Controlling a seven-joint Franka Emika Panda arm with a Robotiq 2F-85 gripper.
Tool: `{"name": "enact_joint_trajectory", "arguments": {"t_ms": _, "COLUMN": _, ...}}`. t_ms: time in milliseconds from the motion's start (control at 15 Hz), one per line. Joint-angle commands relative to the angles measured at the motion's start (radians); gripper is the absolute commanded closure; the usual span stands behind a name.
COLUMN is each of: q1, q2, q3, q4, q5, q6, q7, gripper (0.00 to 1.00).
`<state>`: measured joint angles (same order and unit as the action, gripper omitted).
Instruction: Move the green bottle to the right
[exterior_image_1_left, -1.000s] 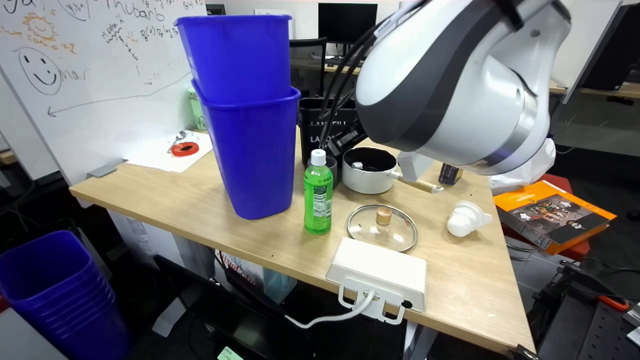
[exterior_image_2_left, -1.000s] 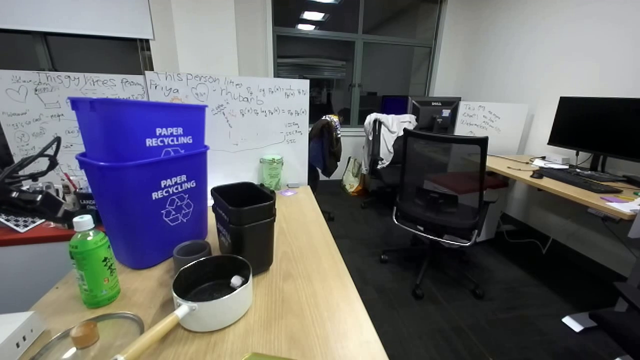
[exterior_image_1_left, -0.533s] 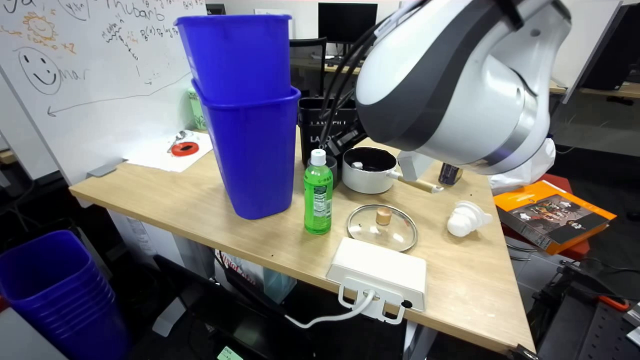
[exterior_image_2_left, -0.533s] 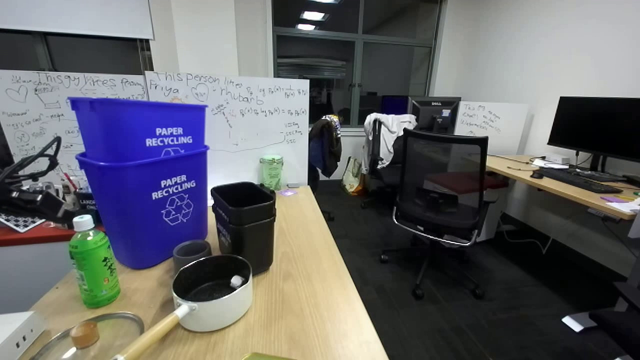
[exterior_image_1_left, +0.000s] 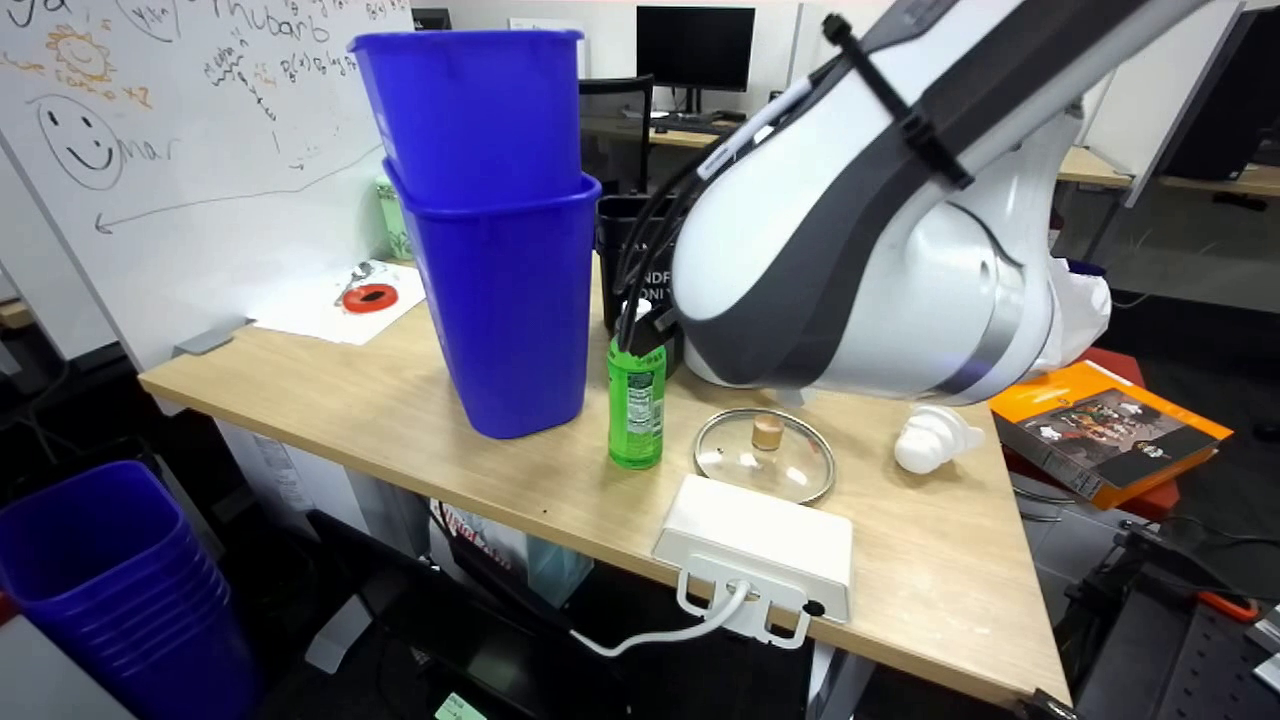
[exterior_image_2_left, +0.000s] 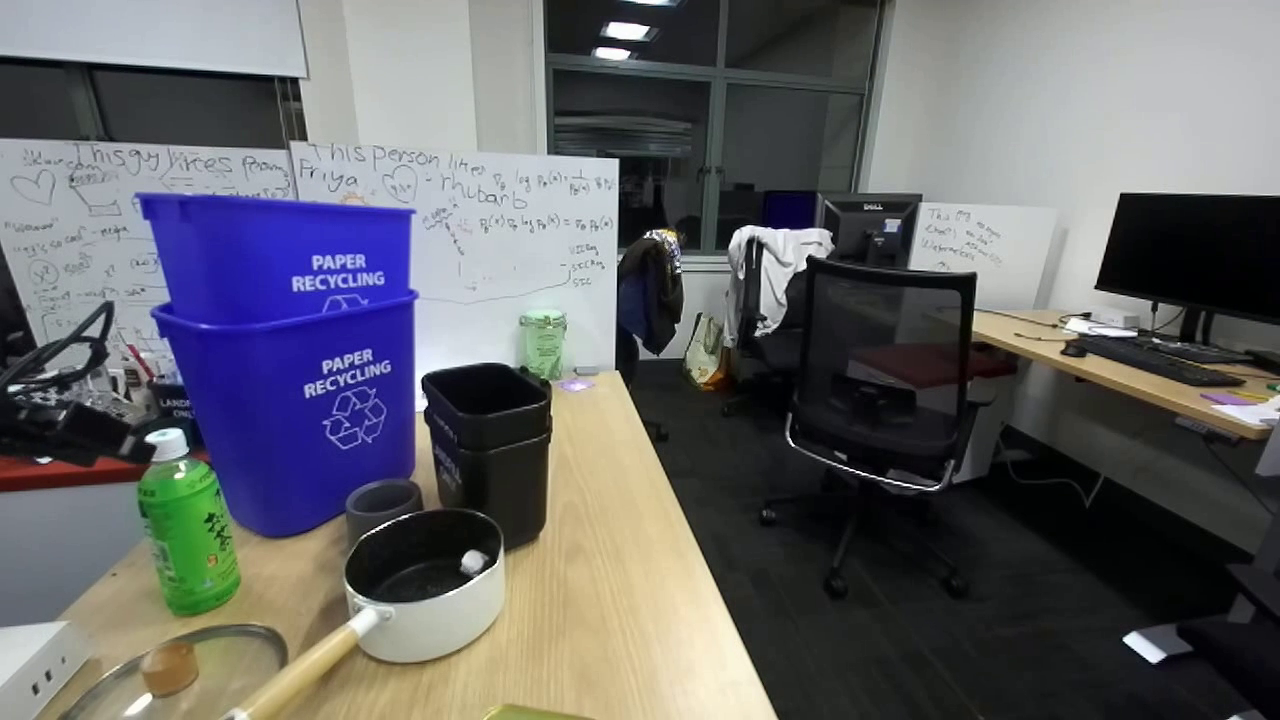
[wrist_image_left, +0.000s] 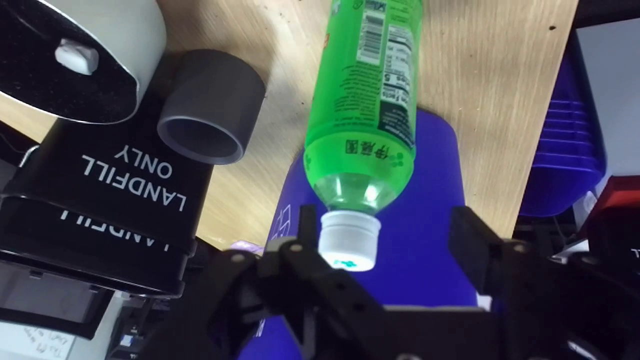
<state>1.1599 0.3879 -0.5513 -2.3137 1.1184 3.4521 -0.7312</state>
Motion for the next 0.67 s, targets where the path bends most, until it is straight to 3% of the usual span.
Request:
{"name": "enact_joint_trajectory", "arguments": {"t_ms": 0, "q1": -0.038, "q2": 0.098, "q3": 0.034, "q4": 0.080, "q5": -0.044, "q6": 0.004, "q7": 0.058, "gripper": 0.02}}
{"name": "enact_joint_trajectory", "arguments": {"t_ms": 267, "q1": -0.056, "q2": 0.176, "q3": 0.024, "q4": 0.138, "q5": -0.105, "q6": 0.002, "q7": 0.088, "gripper": 0.00}}
{"name": "enact_joint_trajectory", "arguments": {"t_ms": 600, "q1": -0.071, "q2": 0.233, "q3": 0.009, "q4": 0.162, "q5": -0.092, "q6": 0.001, "q7": 0.129, "gripper": 0.00}}
